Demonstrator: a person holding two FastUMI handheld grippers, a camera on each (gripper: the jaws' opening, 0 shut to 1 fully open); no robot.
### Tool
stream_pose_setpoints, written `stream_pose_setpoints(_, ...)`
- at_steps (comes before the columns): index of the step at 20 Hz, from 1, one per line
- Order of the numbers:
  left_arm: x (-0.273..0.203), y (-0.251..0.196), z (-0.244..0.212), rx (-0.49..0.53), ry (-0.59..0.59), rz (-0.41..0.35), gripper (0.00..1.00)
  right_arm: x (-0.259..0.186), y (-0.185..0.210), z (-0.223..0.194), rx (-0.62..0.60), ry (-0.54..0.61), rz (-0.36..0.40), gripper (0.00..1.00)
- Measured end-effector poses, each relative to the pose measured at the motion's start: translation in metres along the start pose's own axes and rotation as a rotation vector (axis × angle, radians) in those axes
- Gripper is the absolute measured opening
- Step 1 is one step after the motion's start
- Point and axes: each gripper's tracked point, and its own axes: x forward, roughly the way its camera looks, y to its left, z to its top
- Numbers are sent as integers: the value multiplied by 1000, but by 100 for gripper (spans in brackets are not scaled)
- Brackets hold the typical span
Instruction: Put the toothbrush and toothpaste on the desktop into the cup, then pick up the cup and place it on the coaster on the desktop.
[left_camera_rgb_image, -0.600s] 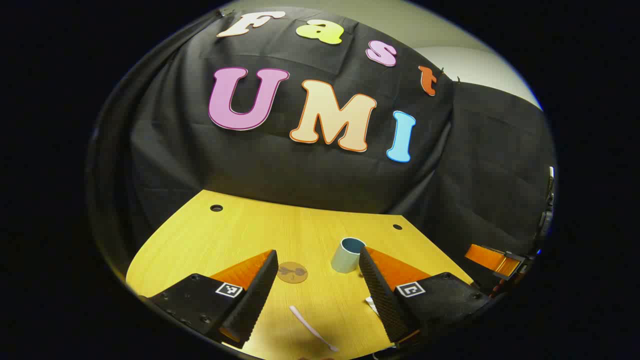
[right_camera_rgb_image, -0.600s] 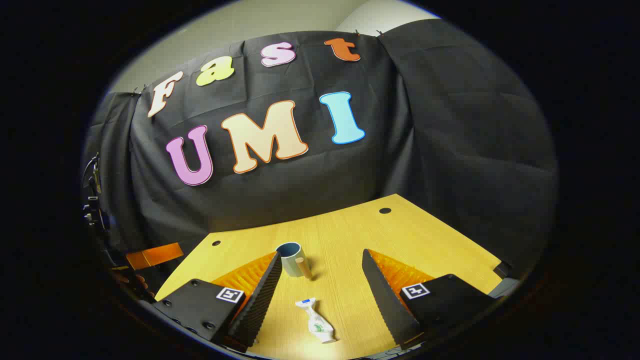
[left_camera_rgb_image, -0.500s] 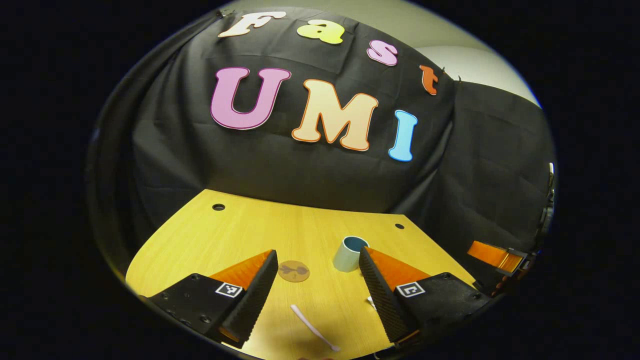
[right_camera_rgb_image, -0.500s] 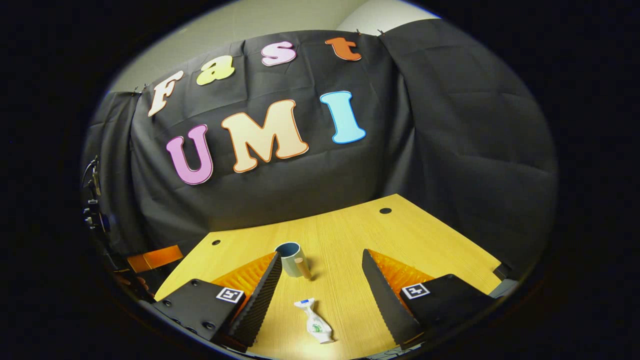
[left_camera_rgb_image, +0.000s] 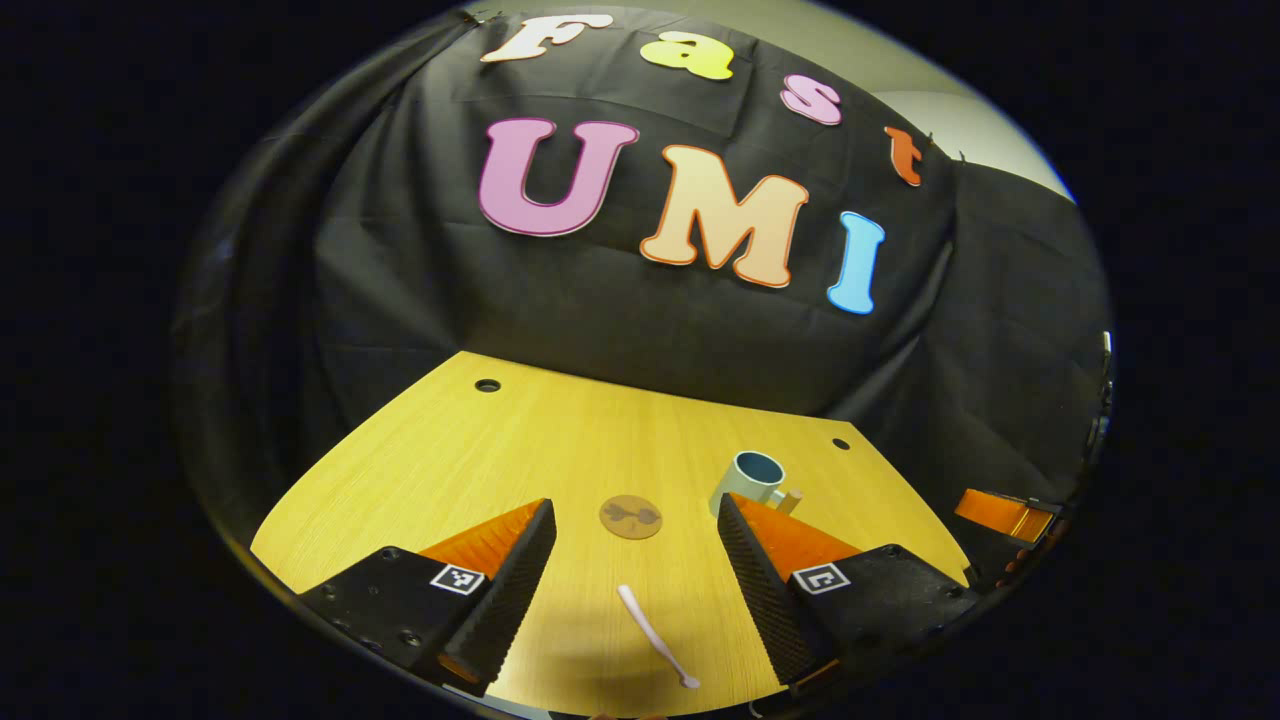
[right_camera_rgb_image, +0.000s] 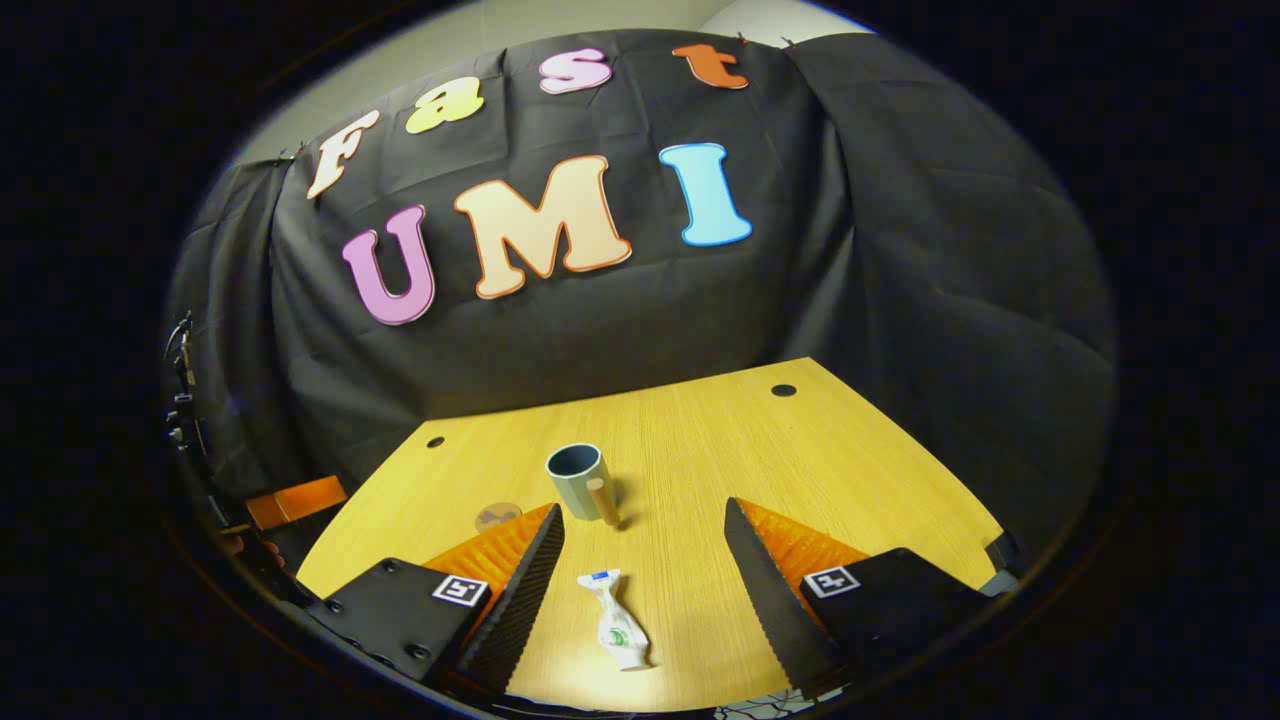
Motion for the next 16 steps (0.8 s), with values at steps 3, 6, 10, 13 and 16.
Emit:
stream_pose_setpoints(3, -10, 23, -8, -3, 11, 71, 95, 12, 3, -12, -17, 49, 28, 98)
stream_pose_setpoints(6, -18, 41, -14, -10, 23, 132, 95, 29, 15, -33, -41, 126, 62, 98)
stream_pose_setpoints(10, -26, 58, -21, -29, 31, 191, 95, 50, 32, -66, -102, 249, 115, 94)
stream_pose_setpoints(13, -31, 67, -28, -45, 46, 225, 95, 65, 46, -85, -128, 340, 146, 99)
stream_pose_setpoints(16, -35, 77, -37, -63, 67, 259, 95, 76, 52, -110, -160, 455, 154, 99)
